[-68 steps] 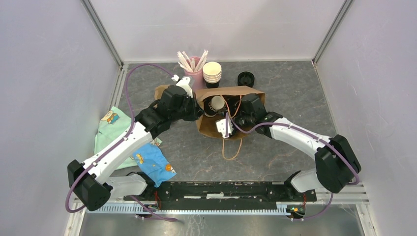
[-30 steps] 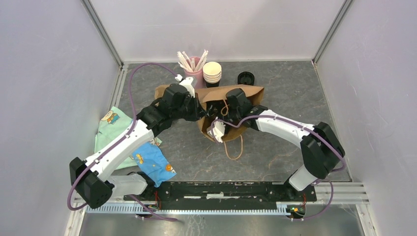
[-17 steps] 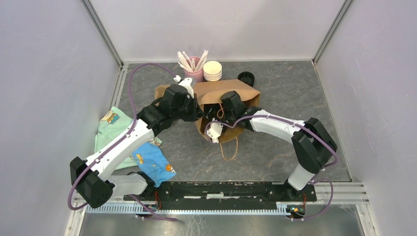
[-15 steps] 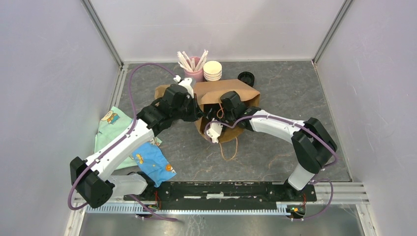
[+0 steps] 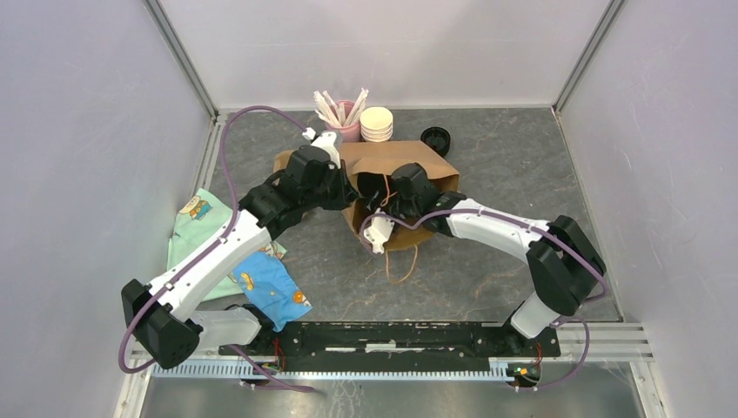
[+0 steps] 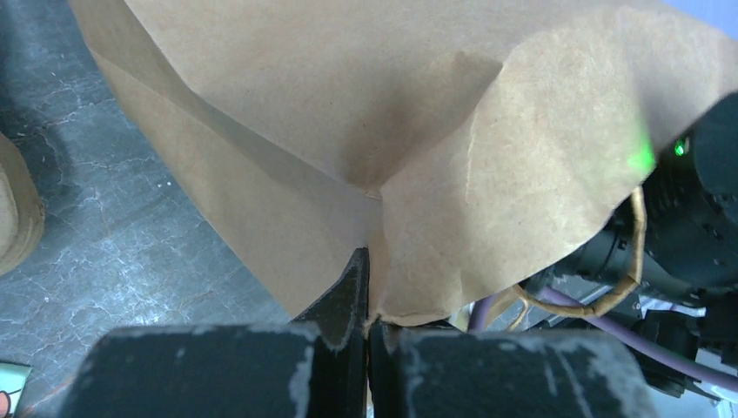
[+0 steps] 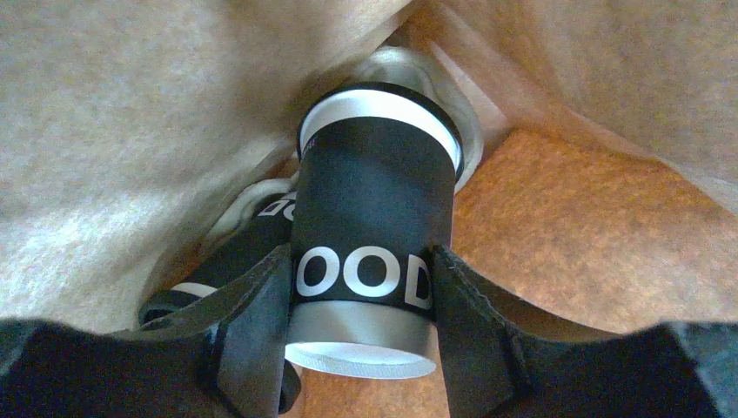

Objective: Pack the takeout coffee
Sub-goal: Pick up the coffee cup from the takeout bag.

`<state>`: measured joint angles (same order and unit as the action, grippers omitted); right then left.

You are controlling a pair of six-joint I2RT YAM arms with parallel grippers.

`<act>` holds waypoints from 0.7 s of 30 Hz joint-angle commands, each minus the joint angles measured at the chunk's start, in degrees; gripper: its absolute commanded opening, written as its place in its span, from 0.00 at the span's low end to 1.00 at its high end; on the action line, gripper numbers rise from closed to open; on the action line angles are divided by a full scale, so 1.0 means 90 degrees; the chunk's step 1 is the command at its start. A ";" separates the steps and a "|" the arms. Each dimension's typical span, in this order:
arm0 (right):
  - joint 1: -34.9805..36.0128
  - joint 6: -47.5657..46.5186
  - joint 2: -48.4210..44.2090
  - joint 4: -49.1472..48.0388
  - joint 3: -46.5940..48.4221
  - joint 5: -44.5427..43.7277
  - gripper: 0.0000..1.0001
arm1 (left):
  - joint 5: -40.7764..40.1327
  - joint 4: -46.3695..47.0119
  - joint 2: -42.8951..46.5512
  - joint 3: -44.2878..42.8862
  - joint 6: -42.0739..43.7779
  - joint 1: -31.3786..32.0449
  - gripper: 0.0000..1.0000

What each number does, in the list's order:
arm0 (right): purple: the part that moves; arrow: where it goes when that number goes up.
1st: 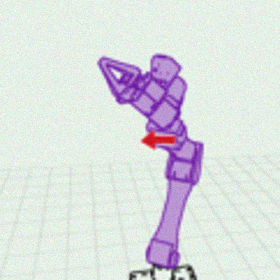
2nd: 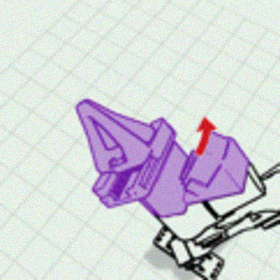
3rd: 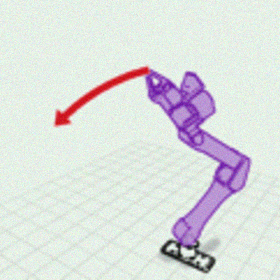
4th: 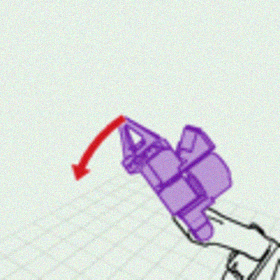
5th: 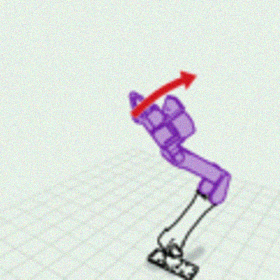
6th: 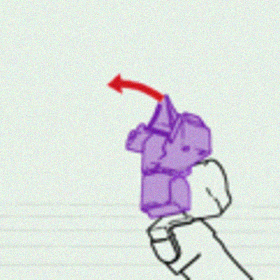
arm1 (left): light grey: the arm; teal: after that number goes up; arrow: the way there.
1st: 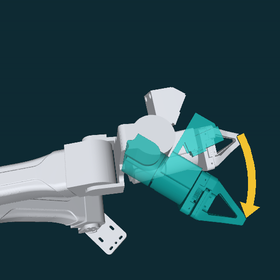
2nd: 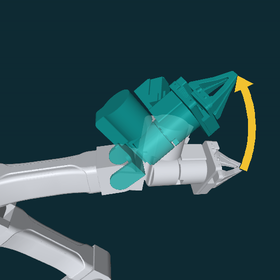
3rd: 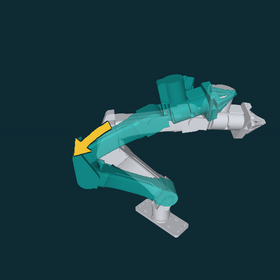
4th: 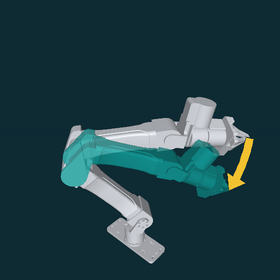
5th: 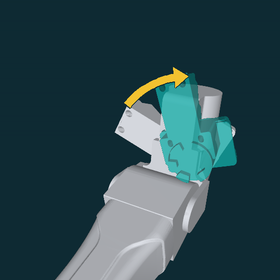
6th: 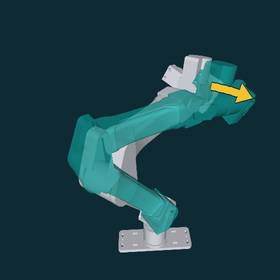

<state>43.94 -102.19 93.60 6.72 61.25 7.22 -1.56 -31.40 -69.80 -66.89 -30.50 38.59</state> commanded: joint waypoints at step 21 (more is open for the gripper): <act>0.0907 0.4449 -0.1877 0.1164 -0.0011 0.0037 0.26 | -0.0663 -0.0152 -0.0250 -0.0950 -0.0671 -0.0030 0.02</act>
<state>50.63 -74.81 78.89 14.06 56.31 7.92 -4.38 -32.99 -71.50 -71.24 -33.80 38.59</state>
